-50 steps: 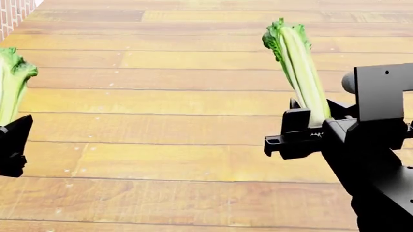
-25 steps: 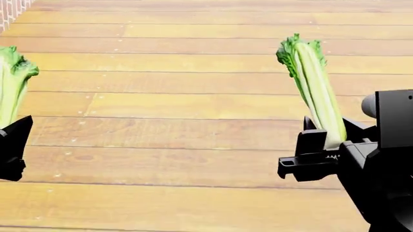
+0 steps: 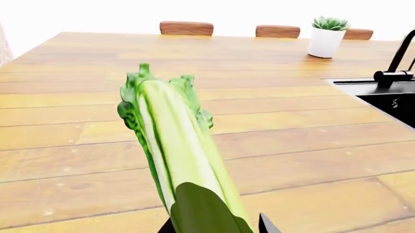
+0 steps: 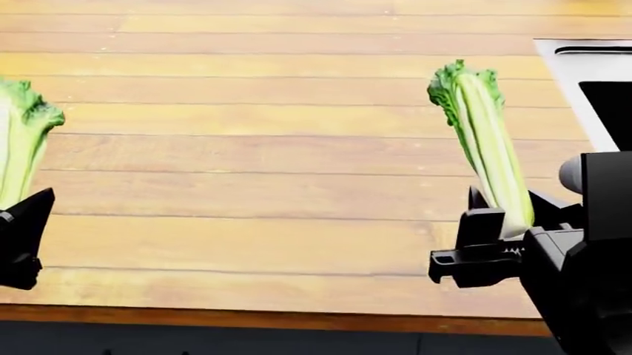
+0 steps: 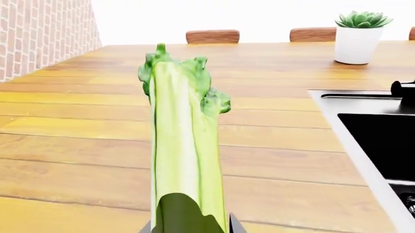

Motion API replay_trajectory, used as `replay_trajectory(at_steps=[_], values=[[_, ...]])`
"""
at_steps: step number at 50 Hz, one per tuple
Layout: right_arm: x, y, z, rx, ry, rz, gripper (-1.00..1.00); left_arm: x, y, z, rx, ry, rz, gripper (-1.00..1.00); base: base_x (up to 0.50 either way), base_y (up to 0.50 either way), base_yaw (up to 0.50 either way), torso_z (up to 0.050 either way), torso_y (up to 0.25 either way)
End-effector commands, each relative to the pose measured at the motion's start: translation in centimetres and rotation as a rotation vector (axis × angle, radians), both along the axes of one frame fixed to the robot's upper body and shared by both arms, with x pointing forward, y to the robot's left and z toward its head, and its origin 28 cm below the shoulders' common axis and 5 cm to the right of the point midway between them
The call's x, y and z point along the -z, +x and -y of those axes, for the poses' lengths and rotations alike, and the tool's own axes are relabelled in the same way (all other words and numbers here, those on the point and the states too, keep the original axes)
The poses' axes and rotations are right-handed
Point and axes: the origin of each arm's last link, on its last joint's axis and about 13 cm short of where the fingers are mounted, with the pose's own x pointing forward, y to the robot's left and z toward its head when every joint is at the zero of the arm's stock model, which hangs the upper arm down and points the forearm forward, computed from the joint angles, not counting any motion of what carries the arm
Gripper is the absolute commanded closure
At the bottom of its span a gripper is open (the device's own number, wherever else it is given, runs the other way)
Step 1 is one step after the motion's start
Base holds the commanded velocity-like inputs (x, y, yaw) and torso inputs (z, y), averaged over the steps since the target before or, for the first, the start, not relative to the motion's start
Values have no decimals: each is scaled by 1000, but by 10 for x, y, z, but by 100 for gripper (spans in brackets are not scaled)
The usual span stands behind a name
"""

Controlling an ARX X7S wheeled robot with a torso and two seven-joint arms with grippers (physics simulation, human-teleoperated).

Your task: Place the celery and the celery on separate cutting boards.

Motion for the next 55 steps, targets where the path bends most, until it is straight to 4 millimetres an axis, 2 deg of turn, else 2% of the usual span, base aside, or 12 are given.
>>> replay_trajectory(at_steps=[1,19,55], values=[[2,-2,2,5,6,12,100,1,-2,0,-6,-8,6,100,-113,-500,0,0,0],[8,-4,10,38,28,39,100,4,-2,2,-1,-10,2,100,-14,-500,0,1,0],[11,-5,11,40,35,33,100,6,-2,1,-1,-16,-1,100,0,-500,0,0,1]])
